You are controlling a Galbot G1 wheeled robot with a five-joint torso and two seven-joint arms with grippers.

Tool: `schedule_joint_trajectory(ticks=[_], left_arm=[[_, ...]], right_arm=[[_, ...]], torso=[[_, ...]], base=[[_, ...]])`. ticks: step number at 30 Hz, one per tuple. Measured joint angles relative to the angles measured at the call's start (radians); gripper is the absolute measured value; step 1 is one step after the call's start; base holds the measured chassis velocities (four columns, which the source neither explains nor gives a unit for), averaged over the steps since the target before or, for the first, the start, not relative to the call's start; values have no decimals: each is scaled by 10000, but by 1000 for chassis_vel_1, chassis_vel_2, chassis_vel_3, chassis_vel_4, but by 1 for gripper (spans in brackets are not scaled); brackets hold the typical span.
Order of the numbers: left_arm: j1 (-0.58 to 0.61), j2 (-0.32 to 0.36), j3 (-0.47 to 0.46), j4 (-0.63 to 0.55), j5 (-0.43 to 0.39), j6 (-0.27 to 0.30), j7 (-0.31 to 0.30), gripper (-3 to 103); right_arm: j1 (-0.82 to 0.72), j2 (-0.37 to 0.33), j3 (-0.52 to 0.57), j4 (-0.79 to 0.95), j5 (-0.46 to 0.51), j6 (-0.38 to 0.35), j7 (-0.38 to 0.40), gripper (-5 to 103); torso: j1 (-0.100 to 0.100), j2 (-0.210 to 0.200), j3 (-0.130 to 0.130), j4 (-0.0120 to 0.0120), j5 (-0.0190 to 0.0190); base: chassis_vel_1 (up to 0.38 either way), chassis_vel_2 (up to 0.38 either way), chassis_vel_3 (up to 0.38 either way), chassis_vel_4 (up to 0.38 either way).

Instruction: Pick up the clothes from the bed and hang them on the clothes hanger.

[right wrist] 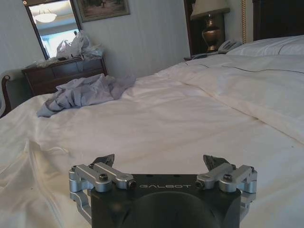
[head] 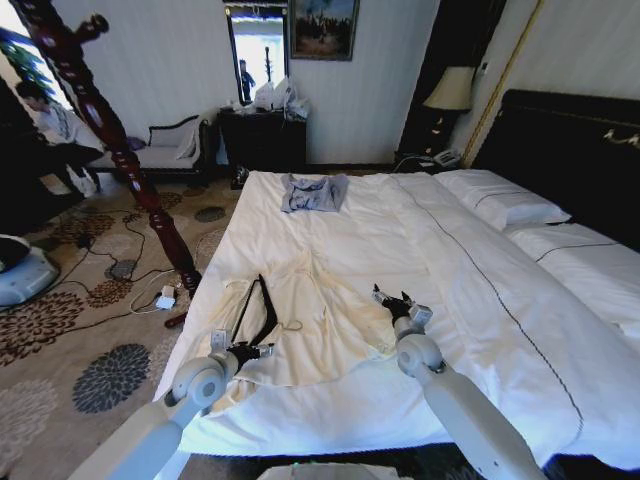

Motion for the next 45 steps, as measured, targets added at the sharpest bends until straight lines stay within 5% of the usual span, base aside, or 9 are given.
schedule_joint_trajectory(ticks=[18,19,24,33,45], left_arm=[[165,-56,-741,-399,227,-385,467,22],[199,-47,-998,-589,233,-460,575,11],[309,102,-1286,-769,168,-482,655,1],[334,-290,-234,-268,1205,-361,596,0],[460,-164,-465,-488,1164,-271,319,49]], right_arm=[[8,28,-22,-53,-73,30,26,100],[16,38,-22,-55,-79,56,26,100],[30,51,-48,-62,-123,77,27,100],[27,130,-95,-41,-192,76,26,100],[-197,4,94,16,-201,89,25,100]], torso=[[0,0,0,-1,0],[0,0,0,0,0],[0,0,0,0,3],[0,0,0,-1,0],[0,0,0,0,1]], base=[[0,0,0,0],[0,0,0,0],[0,0,0,0],[0,0,0,0],[0,0,0,0]])
